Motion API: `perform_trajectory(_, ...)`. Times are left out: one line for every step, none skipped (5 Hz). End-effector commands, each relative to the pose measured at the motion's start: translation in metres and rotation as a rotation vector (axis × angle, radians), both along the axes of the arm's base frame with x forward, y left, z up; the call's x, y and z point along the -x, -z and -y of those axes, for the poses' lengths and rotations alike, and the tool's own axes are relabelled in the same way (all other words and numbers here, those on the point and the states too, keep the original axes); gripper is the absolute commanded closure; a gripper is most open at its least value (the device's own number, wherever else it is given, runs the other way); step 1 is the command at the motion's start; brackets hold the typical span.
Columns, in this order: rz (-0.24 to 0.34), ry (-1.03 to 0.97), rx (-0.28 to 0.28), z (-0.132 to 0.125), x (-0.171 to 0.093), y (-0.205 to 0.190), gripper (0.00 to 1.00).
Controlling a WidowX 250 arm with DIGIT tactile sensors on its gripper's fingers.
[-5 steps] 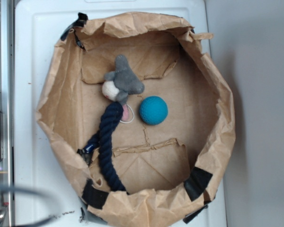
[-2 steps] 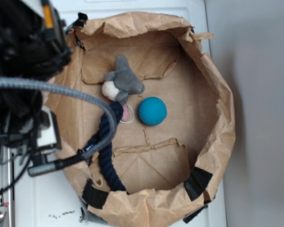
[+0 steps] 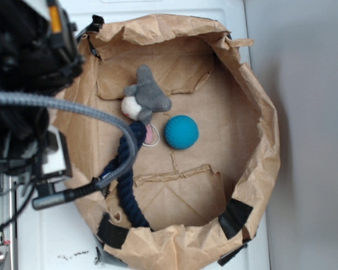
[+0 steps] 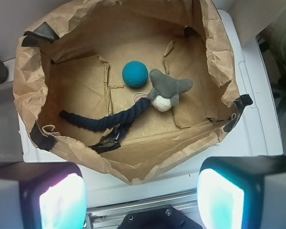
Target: Grab the blue ball.
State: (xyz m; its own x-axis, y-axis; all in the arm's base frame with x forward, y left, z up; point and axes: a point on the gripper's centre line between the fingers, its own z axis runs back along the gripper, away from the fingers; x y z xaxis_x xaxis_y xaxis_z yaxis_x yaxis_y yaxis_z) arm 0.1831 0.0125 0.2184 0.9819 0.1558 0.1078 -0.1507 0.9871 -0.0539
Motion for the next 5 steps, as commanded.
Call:
perform_trajectory(0.044,-0.077,0.012,-0.008,-0.056,0.022,0.00)
perform_trajectory(0.048,-0.024,0.064,-0.019,-0.083,0.038,0.00)
perform_trajectory(0.118,0.052,0.041,-0.021,-0.130,0.066,0.00)
perform_trajectory(0.118,0.052,0.041,-0.021,-0.130,0.066,0.00)
perform_trajectory(0.118,0.052,0.041,-0.021,-0.130,0.066,0.00)
